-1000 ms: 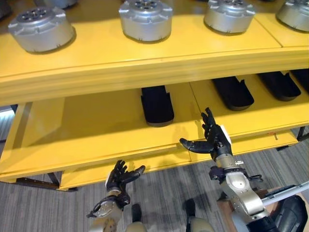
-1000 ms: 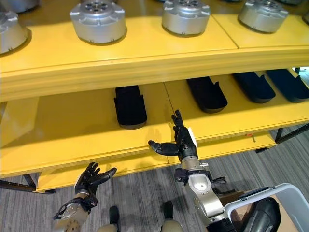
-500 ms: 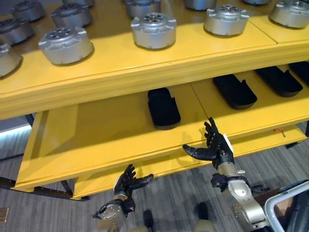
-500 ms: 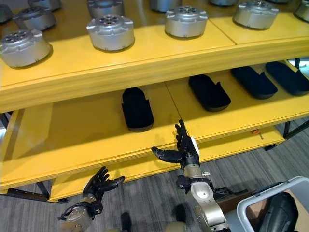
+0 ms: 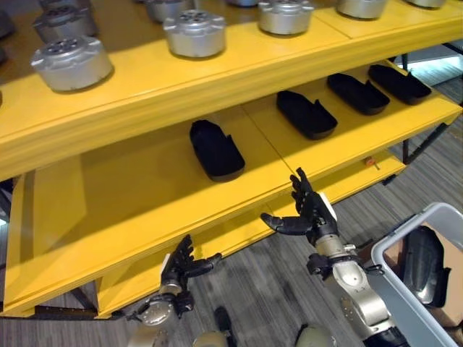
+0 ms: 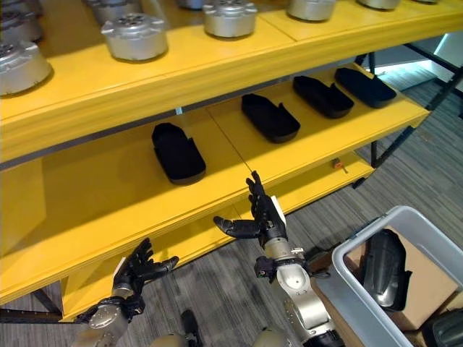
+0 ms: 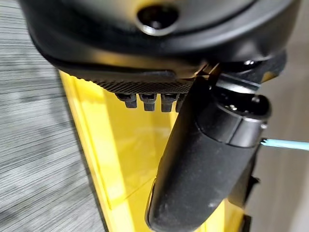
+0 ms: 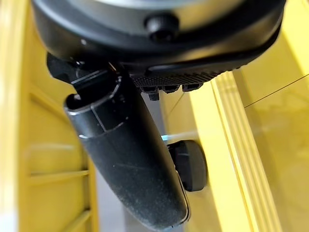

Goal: Move parts from the plastic box to the shelf.

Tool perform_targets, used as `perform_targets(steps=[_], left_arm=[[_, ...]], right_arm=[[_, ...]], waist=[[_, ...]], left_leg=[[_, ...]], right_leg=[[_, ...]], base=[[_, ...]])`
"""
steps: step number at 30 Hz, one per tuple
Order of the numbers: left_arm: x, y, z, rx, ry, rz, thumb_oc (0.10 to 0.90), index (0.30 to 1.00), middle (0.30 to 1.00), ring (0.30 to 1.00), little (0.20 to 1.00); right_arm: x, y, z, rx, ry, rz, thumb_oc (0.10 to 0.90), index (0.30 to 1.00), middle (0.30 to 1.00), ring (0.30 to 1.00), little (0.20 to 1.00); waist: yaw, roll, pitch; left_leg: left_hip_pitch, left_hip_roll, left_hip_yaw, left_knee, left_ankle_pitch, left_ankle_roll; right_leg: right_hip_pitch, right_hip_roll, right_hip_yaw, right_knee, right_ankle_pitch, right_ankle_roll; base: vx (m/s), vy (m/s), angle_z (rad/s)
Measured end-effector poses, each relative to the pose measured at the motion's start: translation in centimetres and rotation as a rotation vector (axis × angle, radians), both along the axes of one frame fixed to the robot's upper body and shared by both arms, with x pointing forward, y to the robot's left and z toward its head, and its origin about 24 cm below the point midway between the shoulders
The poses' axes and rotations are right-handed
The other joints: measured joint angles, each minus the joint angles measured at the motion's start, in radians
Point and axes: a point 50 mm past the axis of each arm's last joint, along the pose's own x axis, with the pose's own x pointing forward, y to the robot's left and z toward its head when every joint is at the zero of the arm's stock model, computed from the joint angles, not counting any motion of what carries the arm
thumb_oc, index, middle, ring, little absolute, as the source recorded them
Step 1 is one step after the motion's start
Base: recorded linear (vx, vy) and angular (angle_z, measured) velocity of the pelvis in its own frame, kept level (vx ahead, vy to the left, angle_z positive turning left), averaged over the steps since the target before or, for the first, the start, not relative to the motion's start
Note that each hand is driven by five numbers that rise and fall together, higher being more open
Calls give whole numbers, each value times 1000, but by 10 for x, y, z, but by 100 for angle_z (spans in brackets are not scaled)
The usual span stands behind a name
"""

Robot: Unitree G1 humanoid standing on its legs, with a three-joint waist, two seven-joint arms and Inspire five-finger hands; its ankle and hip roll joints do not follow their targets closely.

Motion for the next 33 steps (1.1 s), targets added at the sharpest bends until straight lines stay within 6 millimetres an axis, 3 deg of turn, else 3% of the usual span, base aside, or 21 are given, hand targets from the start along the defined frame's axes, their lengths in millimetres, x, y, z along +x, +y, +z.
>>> perform_targets(steps=[2, 4, 5, 6, 10, 12, 13, 14, 16, 17, 18, 19, 20, 21, 22, 23, 27, 28, 29, 30, 33], left_arm=[[3, 10, 6, 13, -31, 33, 900, 1000, 1000, 1000, 1000], [5, 10, 13, -5, -85, 59, 900, 1000, 1000, 1000, 1000], [10, 8, 23, -38, -149, 70, 900, 1000, 1000, 1000, 1000], [13, 5, 24, -72, -165, 76, 900, 1000, 1000, 1000, 1000], [20, -6, 26, -120, -181, 65, 900, 1000, 1000, 1000, 1000], [21, -13, 27, -138, -192, 35, 900, 1000, 1000, 1000, 1000], [21, -13, 27, -138, -196, 31, 900, 1000, 1000, 1000, 1000], [22, -15, 27, -140, -195, 23, 900, 1000, 1000, 1000, 1000], [20, -18, 24, -145, -182, 19, 900, 1000, 1000, 1000, 1000], [19, -18, 23, -147, -175, 26, 900, 1000, 1000, 1000, 1000], [19, -18, 23, -147, -175, 25, 900, 1000, 1000, 1000, 1000], [20, -20, 23, -153, -177, 24, 900, 1000, 1000, 1000, 1000], [22, -23, 25, -165, -187, 23, 900, 1000, 1000, 1000, 1000], [22, -24, 25, -168, -191, 20, 900, 1000, 1000, 1000, 1000], [22, -27, 25, -175, -191, 4, 900, 1000, 1000, 1000, 1000], [21, -27, 24, -177, -188, -4, 900, 1000, 1000, 1000, 1000], [22, -29, 25, -166, -194, -20, 900, 1000, 1000, 1000, 1000], [23, -28, 24, -156, -190, -21, 900, 1000, 1000, 1000, 1000], [22, -28, 21, -140, -174, -21, 900, 1000, 1000, 1000, 1000], [17, -26, 17, -138, -157, -13, 900, 1000, 1000, 1000, 1000], [11, -24, 10, -136, -122, 1, 900, 1000, 1000, 1000, 1000]], right_arm=[[4, 4, 5, -10, -21, 23, 900, 1000, 1000, 1000, 1000], [-1, -3, 2, -37, -14, 12, 900, 1000, 1000, 1000, 1000], [-4, -8, -3, -52, 6, 2, 900, 1000, 1000, 1000, 1000], [-3, -6, -1, -48, -3, 2, 900, 1000, 1000, 1000, 1000], [-6, -16, -3, -76, 1, -26, 900, 1000, 1000, 1000, 1000], [-10, -25, -4, -95, 7, -55, 900, 1000, 1000, 1000, 1000], [-11, -27, -4, -92, 6, -60, 900, 1000, 1000, 1000, 1000], [-11, -28, -3, -84, 0, -70, 900, 1000, 1000, 1000, 1000], [-10, -28, -1, -78, -9, -74, 900, 1000, 1000, 1000, 1000], [-13, -28, -2, -76, -11, -70, 900, 1000, 1000, 1000, 1000], [-14, -28, -1, -75, -18, -68, 900, 1000, 1000, 1000, 1000], [-15, -28, 0, -76, -23, -66, 900, 1000, 1000, 1000, 1000], [-15, -29, 0, -74, -27, -73, 900, 1000, 1000, 1000, 1000], [-14, -31, 1, -85, -30, -73, 900, 1000, 1000, 1000, 1000], [-16, -35, 0, -94, -26, -82, 900, 1000, 1000, 1000, 1000], [-17, -38, 0, -99, -22, -88, 900, 1000, 1000, 1000, 1000], [-25, -53, -1, -93, -17, -149, 900, 1000, 1000, 1000, 1000], [-25, -52, -2, -84, -18, -152, 900, 1000, 1000, 1000, 1000], [-21, -47, 0, -71, -31, -142, 900, 1000, 1000, 1000, 1000], [-17, -42, 3, -58, -46, -126, 900, 1000, 1000, 1000, 1000], [-15, -34, 5, -48, -57, -84, 900, 1000, 1000, 1000, 1000]], waist=[[11, -13, 9], [-15, 19, 9], [-36, 20, 10], [-65, 17, 9], [-116, 25, 10], [-141, 62, 8], [-145, 66, 8], [-143, 67, 7], [-139, 74, 4], [-118, 74, 2], [-101, 71, 2], [-98, 67, 2], [-80, 51, 1], [-83, 45, 1], [-82, 33, 2], [-84, 31, 3], [-88, 15, 3], [-84, 6, 4], [-53, -15, 13], [-19, -7, 15], [-29, 44, 22]], left_leg=[[-19, 23, 29, 45, 6, -37], [-76, 119, 22, 162, -14, -66], [-105, 198, 21, 230, -19, -91], [-106, 235, 43, 225, -27, -109], [-82, 261, 47, 197, 2, -139], [-40, 322, 49, 156, 71, -157], [-18, 344, 47, 123, 119, -152], [1, 361, 49, 85, 177, -113], [23, 384, 31, 82, 229, -117], [38, 410, -70, 113, 280, -111], [32, 416, -125, 142, 254, -127], [4, 394, -218, 188, 267, -105], [-22, 338, -347, 250, 164, -113], [-42, 311, -377, 280, 122, -122], [-60, 212, -452, 294, 10, -127], [-64, 165, -455, 287, -34, -119], [-133, 0, -414, 185, -77, -84], [-178, -53, -483, 174, -81, -100], [-214, -138, -618, 111, -75, -91], [-226, -147, -641, 87, -64, -78], [-181, -106, -635, 84, -38, -28]], right_leg=[[21, 7, -40, -92, -57, 31], [-3, 83, -39, -68, -68, -9], [-46, 131, -29, -10, -107, -52], [-107, 168, 15, 34, -125, -77], [-182, 198, 51, 127, -152, -111], [-183, 296, 66, 117, -163, -150], [-189, 334, 78, 115, -167, -169], [-195, 362, 92, 111, -164, -196], [-195, 406, 111, 105, -167, -214], [-174, 460, 164, 70, -150, -236], [-160, 457, 172, 45, -132, -243], [-150, 473, 211, 12, -107, -267], [-145, 463, 234, -20, -87, -257], [-133, 465, 250, -49, -71, -261], [-105, 461, 282, -105, -45, -253], [-75, 459, 285, -146, -28, -251], [-19, 453, 256, -238, 6, -261], [-16, 457, 281, -246, 7, -273], [-17, 452, 340, -283, 33, -249], [-14, 466, 382, -298, 46, -252], [43, 515, 435, -326, 43, -247]], base=[[-92, -368, -70], [-142, -338, -44], [-163, -427, -90], [-120, -371, -115], [-10, -195, -74], [30, -368, -89], [71, -390, -75], [90, -292, -69], [31, -194, -74], [-47, -134, -100], [-37, -118, -101], [71, -33, -83], [118, -40, -68], [133, -12, -65], [117, 9, -41], [103, 28, -25], [112, 21, 10], [137, 26, -36], [139, 67, -86], [128, 77, -135], [214, 122, -85]])
